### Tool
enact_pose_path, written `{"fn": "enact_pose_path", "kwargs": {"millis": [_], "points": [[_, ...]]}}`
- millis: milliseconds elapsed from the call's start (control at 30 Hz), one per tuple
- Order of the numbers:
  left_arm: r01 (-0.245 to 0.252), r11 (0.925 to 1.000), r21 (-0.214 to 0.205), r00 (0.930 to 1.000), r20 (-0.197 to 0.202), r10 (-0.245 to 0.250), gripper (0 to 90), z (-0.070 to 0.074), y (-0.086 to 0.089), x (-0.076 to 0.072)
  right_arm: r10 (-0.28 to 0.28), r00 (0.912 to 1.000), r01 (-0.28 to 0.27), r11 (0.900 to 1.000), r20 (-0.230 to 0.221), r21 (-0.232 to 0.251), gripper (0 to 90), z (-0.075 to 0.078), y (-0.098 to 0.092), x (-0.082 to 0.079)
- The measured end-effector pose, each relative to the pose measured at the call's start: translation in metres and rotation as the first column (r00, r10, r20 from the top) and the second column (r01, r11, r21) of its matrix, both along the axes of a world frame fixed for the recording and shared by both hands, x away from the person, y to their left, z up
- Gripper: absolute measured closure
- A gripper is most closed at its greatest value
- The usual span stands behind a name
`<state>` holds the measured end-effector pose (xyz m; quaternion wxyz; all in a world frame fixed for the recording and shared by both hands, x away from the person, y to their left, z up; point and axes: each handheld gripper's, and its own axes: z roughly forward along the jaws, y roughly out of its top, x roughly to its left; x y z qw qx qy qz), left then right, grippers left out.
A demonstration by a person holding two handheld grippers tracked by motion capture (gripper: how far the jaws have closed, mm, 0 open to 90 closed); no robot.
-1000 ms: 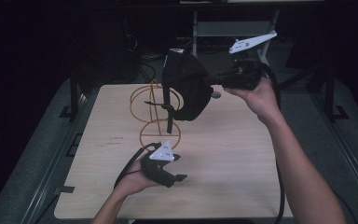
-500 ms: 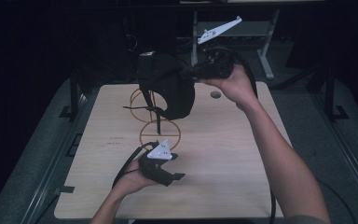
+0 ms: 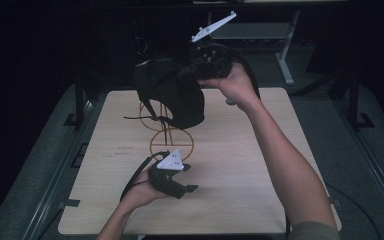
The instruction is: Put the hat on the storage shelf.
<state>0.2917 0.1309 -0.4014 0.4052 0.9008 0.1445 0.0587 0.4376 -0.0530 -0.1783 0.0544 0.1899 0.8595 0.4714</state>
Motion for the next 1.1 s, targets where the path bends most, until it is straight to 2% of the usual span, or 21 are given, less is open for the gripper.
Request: {"fn": "enact_pose_path", "kwargs": {"millis": [300, 667, 933, 1000, 1033, 1067, 1100], "points": [[0.001, 1.0000, -0.006, 1.0000, 0.001, -0.001, 30.0, 0.000, 0.001, 0.001, 0.021, 0.9993, -0.021, 0.9998, -0.030, 0.007, 86.7, 0.002, 0.024, 0.014], [0.008, 1.0000, 0.001, 1.0000, 0.001, -0.008, 30.1, -0.002, -0.002, 0.000, 0.049, 0.9955, -0.049, 0.9988, -0.081, 0.003, 86.2, -0.011, 0.057, 0.028], [0.017, 0.9998, 0.006, 0.9999, -0.003, -0.017, 30.1, -0.003, -0.004, -0.001, 0.060, 0.9962, -0.063, 0.9972, -0.063, -0.040, 85.0, -0.026, 0.082, 0.032], [0.018, 0.9998, 0.011, 0.9998, -0.003, -0.018, 30.1, -0.004, -0.005, -0.001, 0.058, 0.9959, -0.061, 0.9976, -0.070, -0.034, 81.1, -0.030, 0.086, 0.032], [0.018, 0.9998, 0.007, 0.9998, -0.003, -0.018, 30.1, -0.004, -0.006, -0.002, 0.050, 0.9949, -0.052, 0.9985, -0.088, -0.020, 76.9, -0.030, 0.088, 0.032], [0.019, 0.9998, 0.007, 0.9998, -0.003, -0.019, 30.1, -0.004, -0.006, -0.002, 0.062, 0.9914, -0.063, 0.9980, -0.115, -0.004, 67.2, -0.032, 0.090, 0.033], [0.016, 0.9999, 0.003, 0.9998, -0.007, -0.016, 30.1, -0.004, -0.005, -0.002, 0.065, 0.9901, -0.067, 0.9976, -0.124, -0.017, 60.9, -0.034, 0.092, 0.033]]}}
